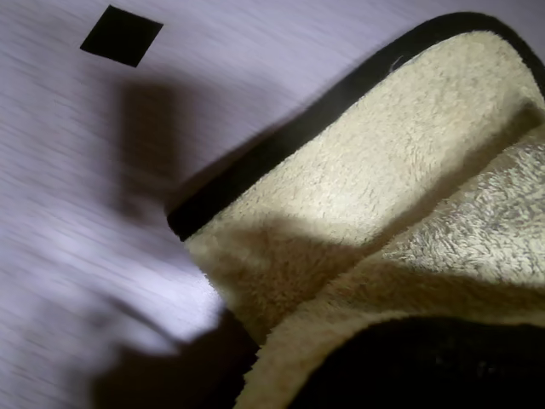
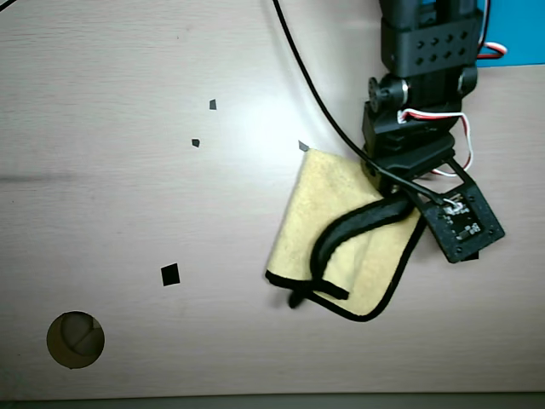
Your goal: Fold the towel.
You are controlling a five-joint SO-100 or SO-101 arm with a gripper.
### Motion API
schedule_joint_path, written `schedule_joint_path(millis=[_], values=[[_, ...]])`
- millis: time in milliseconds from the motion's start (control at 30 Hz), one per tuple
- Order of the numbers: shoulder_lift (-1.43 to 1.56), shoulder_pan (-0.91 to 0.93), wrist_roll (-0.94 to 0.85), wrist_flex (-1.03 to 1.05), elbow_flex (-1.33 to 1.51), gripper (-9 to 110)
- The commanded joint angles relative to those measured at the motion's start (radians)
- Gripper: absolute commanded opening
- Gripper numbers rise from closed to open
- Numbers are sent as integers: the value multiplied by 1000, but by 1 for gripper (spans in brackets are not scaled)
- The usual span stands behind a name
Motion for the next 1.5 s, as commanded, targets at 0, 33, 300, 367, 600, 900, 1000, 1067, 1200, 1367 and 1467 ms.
schedule_joint_path(millis=[0,33,300,367,600,900,1000,1067,1200,1367,1467], values=[[-8,3,17,-9,-98,0],[-23,12,37,-9,-118,0],[-97,81,72,-8,-258,0],[-97,87,55,-8,-259,0],[-87,84,141,-8,-241,3],[15,84,313,0,-158,14],[57,80,410,60,-144,16],[80,74,474,104,-144,16],[127,61,594,204,-147,17],[189,48,762,325,-164,18],[218,54,870,388,-170,17]])
